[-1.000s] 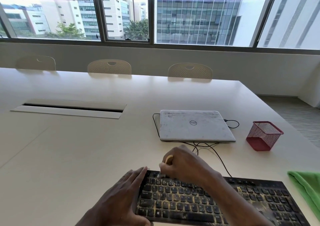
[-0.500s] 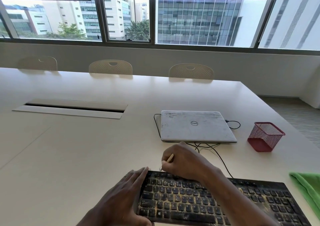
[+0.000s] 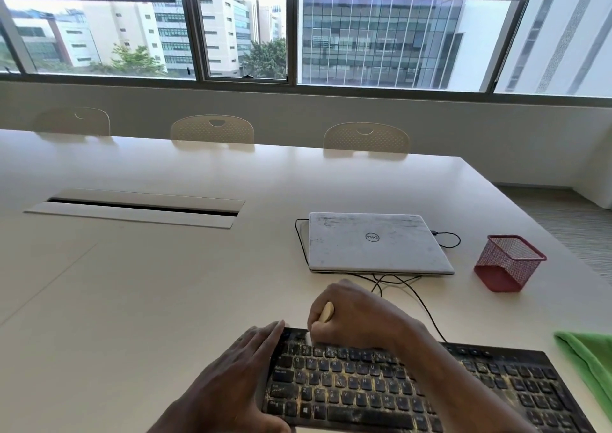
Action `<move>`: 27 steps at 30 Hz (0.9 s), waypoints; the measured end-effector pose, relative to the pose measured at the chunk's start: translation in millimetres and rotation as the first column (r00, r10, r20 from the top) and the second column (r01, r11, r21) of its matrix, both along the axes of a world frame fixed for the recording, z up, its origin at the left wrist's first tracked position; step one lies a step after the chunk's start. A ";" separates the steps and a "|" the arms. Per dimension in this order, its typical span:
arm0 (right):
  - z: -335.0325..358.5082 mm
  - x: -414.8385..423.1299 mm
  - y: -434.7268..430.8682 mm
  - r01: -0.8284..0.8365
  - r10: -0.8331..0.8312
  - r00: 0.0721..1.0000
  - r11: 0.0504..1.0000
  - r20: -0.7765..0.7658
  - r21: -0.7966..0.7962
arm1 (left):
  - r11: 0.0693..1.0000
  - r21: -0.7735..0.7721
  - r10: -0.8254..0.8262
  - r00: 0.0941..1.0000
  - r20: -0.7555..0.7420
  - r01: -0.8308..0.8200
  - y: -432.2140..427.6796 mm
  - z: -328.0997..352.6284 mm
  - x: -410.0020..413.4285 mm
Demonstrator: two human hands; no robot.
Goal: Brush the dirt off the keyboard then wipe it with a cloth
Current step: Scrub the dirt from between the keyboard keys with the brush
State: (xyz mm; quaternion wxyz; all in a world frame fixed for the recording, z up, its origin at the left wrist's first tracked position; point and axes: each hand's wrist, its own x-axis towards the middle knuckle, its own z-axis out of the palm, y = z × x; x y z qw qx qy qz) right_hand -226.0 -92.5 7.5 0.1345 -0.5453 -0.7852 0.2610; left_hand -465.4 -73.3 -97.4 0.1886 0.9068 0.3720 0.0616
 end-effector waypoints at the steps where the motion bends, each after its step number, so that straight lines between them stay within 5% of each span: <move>1: 1.0 -0.3 0.7 0.016 -0.015 1.000 0.999 -0.010 0.029 | 1.000 0.002 -0.003 1.000 0.000 0.003 0.4 0.8 0.1; 8: -5.3 3.7 -0.9 0.060 -0.060 0.998 0.998 0.021 0.027 | 1.000 -0.020 -0.001 1.000 -0.002 0.001 -0.6 2.7 0.4; 12: -3.7 3.3 -0.6 0.139 -0.133 0.987 0.987 -0.087 0.077 | 1.000 -0.010 -0.008 1.000 -0.007 0.007 0.0 2.3 1.6; 27: -0.3 -4.5 -0.1 0.093 -0.080 0.992 0.987 -0.099 0.129 | 1.000 -0.029 -0.002 1.000 -0.018 0.002 -2.9 4.7 2.8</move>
